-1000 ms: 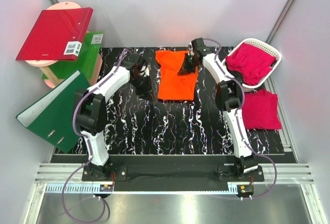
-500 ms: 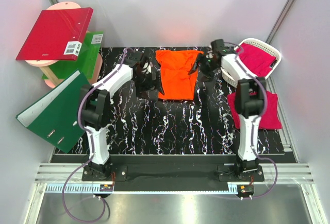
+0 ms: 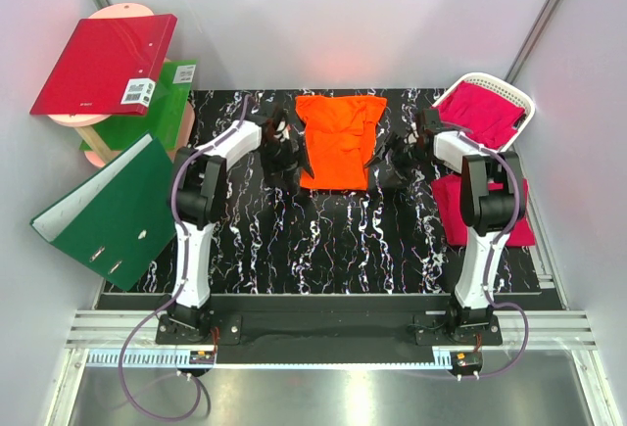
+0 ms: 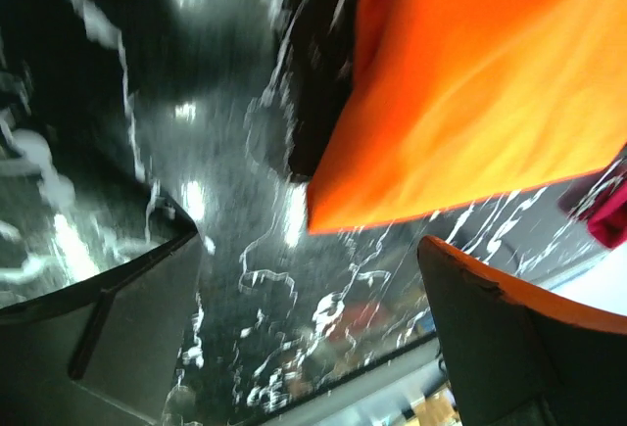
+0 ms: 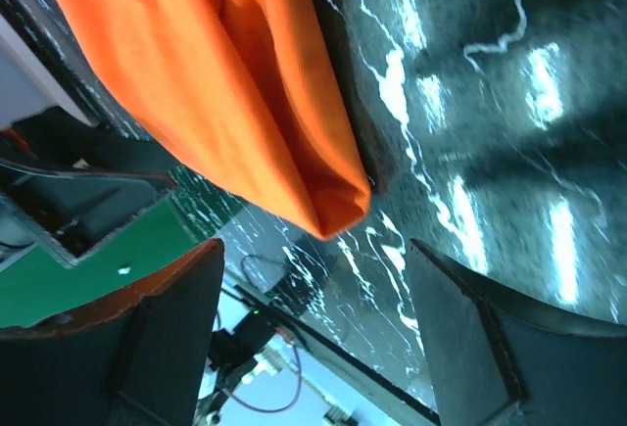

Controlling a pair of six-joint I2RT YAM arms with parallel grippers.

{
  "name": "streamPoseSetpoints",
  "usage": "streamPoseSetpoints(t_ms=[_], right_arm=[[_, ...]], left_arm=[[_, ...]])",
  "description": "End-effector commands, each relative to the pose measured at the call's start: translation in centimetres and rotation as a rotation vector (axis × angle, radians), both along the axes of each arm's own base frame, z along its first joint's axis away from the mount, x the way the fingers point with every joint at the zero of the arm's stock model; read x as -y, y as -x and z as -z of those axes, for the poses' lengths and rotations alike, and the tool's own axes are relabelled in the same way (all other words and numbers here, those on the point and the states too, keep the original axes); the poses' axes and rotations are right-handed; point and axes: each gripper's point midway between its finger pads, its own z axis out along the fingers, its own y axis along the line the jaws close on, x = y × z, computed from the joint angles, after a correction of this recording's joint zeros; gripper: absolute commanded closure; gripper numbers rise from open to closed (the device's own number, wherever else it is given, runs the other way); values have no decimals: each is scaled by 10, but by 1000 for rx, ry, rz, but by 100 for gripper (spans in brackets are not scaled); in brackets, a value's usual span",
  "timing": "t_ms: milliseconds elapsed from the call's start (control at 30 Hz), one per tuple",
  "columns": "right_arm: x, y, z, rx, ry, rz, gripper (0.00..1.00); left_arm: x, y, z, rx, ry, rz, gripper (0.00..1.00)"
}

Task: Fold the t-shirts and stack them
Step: Grab one side of the 2/3 rectangular tshirt with both arms

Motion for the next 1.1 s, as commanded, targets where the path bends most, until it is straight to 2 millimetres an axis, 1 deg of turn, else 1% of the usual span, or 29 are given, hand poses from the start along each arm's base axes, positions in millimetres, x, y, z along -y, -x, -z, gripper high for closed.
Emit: streamPoseSetpoints(t_ms=[0, 67, 100, 167, 200, 233, 267, 300, 367, 400, 433, 467, 500, 533, 567, 600, 667, 700, 733, 767, 867, 900, 933, 967, 1000, 1033, 1067], right_arm=[[-13, -15, -4, 18, -81, -1, 19], [-15, -19, -4, 8, -92, 6, 19], [-17, -18, 1, -12, -106, 5, 19], [-22, -19, 3, -36, -134, -1, 20], [-25, -17, 9, -67, -159, -6, 21], [-28, -17, 10, -83, -171, -4, 22], [-29, -17, 11, -94, -181, -8, 26], [-32, -15, 16, -114, -193, -19, 29], [-35, -16, 12, -124, -209, -30, 37], [-36, -14, 14, -138, -220, -42, 43], [-38, -13, 9, -155, -227, -52, 64], [-38, -11, 10, -173, -232, -61, 73], [-39, -9, 7, -173, -241, -85, 83], [-38, -7, 2, -195, -237, -90, 98], [-38, -5, 1, -205, -231, -97, 100], [-37, -4, -2, -193, -222, -114, 100], [-35, 5, -10, -204, -203, -124, 100], [-32, 10, -10, -209, -194, -130, 100], [-30, 18, -10, -229, -184, -134, 100], [-29, 22, -14, -226, -171, -139, 100], [-20, 49, -8, -277, -120, -170, 100], [-15, 61, -2, -294, -102, -190, 100], [-13, 72, 0, -323, -87, -200, 100], [-10, 79, -2, -320, -74, -208, 100], [-7, 94, 5, -353, -64, -219, 100], [-4, 102, 8, -370, -54, -224, 100], [-3, 108, 5, -367, -52, -227, 100]], left_arm=[[10, -31, -2, 66, 32, -21, 3], [13, -33, 5, 48, 43, -23, 3], [15, -36, 4, 49, 51, -25, 4], [20, -36, 6, 38, 70, -24, 6], [23, -35, 8, 28, 79, -18, 13], [25, -35, 10, 24, 82, -17, 18], [26, -33, 11, 8, 89, -24, 27], [28, -30, 14, -5, 100, -28, 41], [32, -27, 16, -28, 125, -32, 58], [33, -27, 16, -31, 131, -33, 79], [33, -26, 16, -35, 133, -32, 89], [33, -25, 15, -39, 137, -34, 99], [33, -25, 14, -38, 137, -38, 100], [33, -24, 13, -38, 136, -39, 100], [32, -22, 9, -34, 134, -40, 100], [31, -21, 8, -30, 132, -38, 100], [29, -16, 1, -22, 129, -37, 100], [28, -14, -1, -24, 128, -37, 100], [27, -11, -7, -14, 130, -36, 100], [23, -6, -4, -22, 117, -37, 100], [16, 8, 1, -34, 94, -29, 100], [14, 12, 3, -42, 91, -25, 100], [13, 22, 5, -60, 93, -18, 100], [12, 27, 7, -67, 91, -13, 100], [11, 33, 8, -73, 88, -1, 100], [10, 47, 11, -96, 81, 10, 100], [9, 54, 12, -106, 79, 16, 100]])
